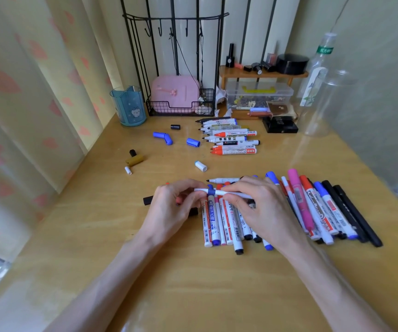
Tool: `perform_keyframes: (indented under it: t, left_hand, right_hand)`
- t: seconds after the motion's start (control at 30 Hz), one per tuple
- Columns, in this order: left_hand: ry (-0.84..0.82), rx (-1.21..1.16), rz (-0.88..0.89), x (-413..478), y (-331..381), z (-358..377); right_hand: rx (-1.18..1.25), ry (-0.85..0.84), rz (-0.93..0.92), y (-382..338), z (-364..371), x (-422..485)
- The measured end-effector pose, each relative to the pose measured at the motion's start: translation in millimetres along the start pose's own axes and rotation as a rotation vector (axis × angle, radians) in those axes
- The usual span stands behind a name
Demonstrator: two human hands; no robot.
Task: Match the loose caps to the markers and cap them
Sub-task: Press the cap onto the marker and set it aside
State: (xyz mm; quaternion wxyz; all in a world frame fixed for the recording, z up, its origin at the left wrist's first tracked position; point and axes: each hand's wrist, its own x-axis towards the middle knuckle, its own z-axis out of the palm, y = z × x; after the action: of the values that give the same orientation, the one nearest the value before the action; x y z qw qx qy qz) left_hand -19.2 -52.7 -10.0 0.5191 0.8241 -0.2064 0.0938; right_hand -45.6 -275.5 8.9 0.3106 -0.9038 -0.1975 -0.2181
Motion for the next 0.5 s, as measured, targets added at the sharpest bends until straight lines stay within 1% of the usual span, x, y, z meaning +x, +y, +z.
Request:
perform_keyframes:
  t: [0.07, 0.13, 0.23, 0.3, 0.37, 0.5]
  left_hand:
    - [-0.002, -0.003, 0.011, 3, 1, 4]
    - [-0.01, 0.033, 0.053, 4, 5, 6]
    - [0.026, 0.076, 0.079, 4, 4, 1]
    - [0.062, 0.11, 0.069, 2, 2, -1]
    - [0.071, 0.133, 0.067, 1, 0, -2]
    - [0.07, 0.155, 0.07, 1, -1, -2]
  right_hand:
    - [-0.049, -0.014, 0.017, -2, -6, 1]
    - [-0.073, 0.012, 0.081, -2, -12, 2]
    - [-0.119, 0.081, 0.284, 6, -18, 1]
    - [-0.159, 0.065, 0.382, 11, -17, 0]
    - [-0.206, 0.042, 0.422, 11, -13, 1]
    - [-0.222, -0.002, 0.433, 6, -8, 2]
